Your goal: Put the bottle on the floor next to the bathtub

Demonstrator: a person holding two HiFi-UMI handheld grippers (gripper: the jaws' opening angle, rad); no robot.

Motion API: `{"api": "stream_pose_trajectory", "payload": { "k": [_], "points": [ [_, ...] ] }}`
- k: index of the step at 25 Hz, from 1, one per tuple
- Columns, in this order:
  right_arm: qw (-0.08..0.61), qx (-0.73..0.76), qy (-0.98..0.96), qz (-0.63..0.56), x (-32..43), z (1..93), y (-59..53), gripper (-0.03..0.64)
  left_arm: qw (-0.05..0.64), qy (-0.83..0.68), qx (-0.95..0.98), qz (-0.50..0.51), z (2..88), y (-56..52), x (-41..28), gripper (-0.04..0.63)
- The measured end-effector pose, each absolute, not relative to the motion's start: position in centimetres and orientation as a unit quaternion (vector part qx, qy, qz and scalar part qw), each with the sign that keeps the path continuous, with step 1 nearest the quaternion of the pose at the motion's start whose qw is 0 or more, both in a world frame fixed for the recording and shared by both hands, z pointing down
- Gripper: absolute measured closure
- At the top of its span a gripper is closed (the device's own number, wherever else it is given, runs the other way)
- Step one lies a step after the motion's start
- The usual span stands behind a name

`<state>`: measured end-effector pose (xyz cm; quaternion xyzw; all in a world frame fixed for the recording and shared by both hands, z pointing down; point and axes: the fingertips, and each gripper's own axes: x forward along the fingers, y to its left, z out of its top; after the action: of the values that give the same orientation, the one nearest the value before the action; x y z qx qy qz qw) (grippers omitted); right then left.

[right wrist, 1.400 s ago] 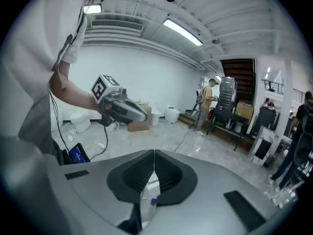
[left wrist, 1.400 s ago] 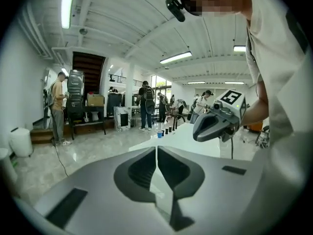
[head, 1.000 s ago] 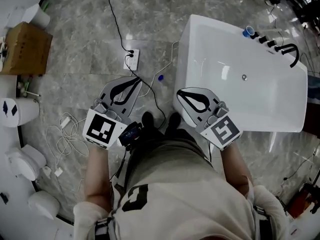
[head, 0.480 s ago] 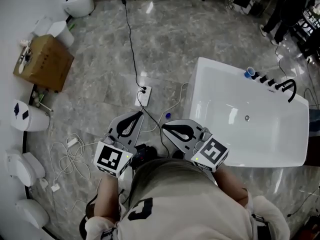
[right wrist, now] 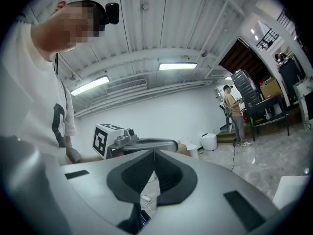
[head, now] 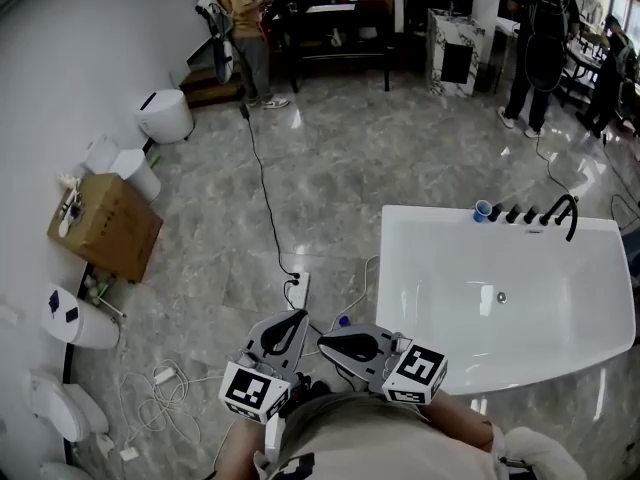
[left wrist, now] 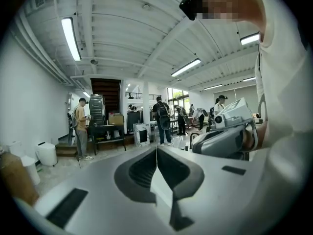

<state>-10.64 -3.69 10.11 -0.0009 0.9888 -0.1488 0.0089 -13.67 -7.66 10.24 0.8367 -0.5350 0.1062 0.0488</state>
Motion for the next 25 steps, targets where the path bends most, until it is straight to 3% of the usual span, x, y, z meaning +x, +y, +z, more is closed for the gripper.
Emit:
{"api": "stream_pose_trajectory", "payload": {
  "k": [13,25],
  "points": [
    [0.014,0.021,0.983,-0.182,-10.2,11.5,-2.7,0.589,0.084,-0.543,0.822,0.148,12.4,-5.0,-12.3,0.537],
    [-0.020,0.015,0.984,-0.178,-13.7,12.6,0.2,0.589,0.094,-0.554,0.824,0.072,13.8,-3.0,-17.0,0.537]
  ]
}}
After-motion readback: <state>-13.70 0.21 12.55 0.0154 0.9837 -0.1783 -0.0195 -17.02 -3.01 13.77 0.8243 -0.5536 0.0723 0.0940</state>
